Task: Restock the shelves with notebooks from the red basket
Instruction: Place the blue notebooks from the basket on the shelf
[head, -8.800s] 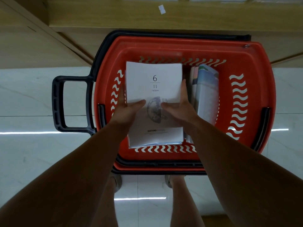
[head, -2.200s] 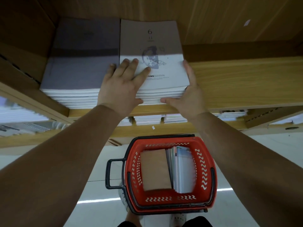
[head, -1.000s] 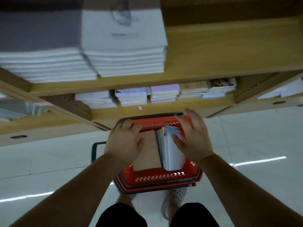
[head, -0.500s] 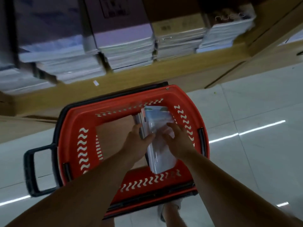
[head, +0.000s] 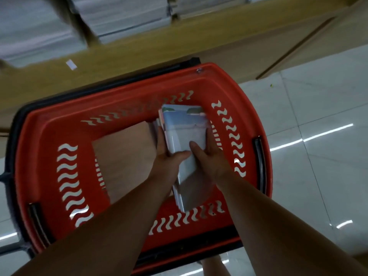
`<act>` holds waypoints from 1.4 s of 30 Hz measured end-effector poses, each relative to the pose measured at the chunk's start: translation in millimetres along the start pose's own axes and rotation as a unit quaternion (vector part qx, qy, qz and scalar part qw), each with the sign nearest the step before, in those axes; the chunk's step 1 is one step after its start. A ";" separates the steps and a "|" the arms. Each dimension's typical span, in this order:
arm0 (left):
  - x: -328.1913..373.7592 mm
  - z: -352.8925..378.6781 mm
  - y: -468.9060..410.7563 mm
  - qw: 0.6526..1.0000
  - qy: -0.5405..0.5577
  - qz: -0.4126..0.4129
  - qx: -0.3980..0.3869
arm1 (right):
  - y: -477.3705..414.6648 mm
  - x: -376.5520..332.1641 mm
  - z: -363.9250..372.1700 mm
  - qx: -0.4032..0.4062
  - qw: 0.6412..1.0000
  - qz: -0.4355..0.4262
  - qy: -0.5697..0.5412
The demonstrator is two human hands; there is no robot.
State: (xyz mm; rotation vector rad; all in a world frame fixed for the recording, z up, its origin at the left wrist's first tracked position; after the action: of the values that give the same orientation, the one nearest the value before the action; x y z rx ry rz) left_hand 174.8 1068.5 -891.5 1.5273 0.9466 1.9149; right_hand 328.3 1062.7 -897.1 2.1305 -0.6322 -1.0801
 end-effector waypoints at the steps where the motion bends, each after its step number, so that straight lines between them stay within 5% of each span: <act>1: -0.3 -0.1 -2.3 1.000 0.008 0.002 -0.006 | -2.2 0.6 -0.8 0.001 1.000 0.004 -0.023; 6: 0.2 -1.1 -9.7 0.999 0.019 0.028 -0.028 | -20.9 12.3 -2.2 0.060 0.997 0.035 -0.035; 12: 11.0 5.1 -9.3 0.997 0.029 0.050 -0.049 | -21.9 7.5 -16.0 0.160 0.986 -0.024 0.052; 18: 14.6 7.3 -7.6 0.996 0.030 0.046 -0.063 | -27.0 10.4 -11.2 0.147 0.985 -0.026 0.083; 42: 13.4 13.0 -11.1 0.994 0.026 0.064 -0.085 | -29.2 17.0 -2.4 0.039 0.996 0.037 -0.076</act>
State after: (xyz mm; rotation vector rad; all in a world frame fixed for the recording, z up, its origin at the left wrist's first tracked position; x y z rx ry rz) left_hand 183.9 1088.1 -890.4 1.4744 0.7014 2.0768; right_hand 343.0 1071.6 -926.2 2.0861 -0.8309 -1.2032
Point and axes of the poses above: each hand's wrist, its own y-axis away from the middle knuckle, its own z-axis out of the palm, x = y × z, the point moved 7 cm from there along -y, towards the middle knuckle, and after that the axes turned 15 degrees about y, right-handed, at the moved point
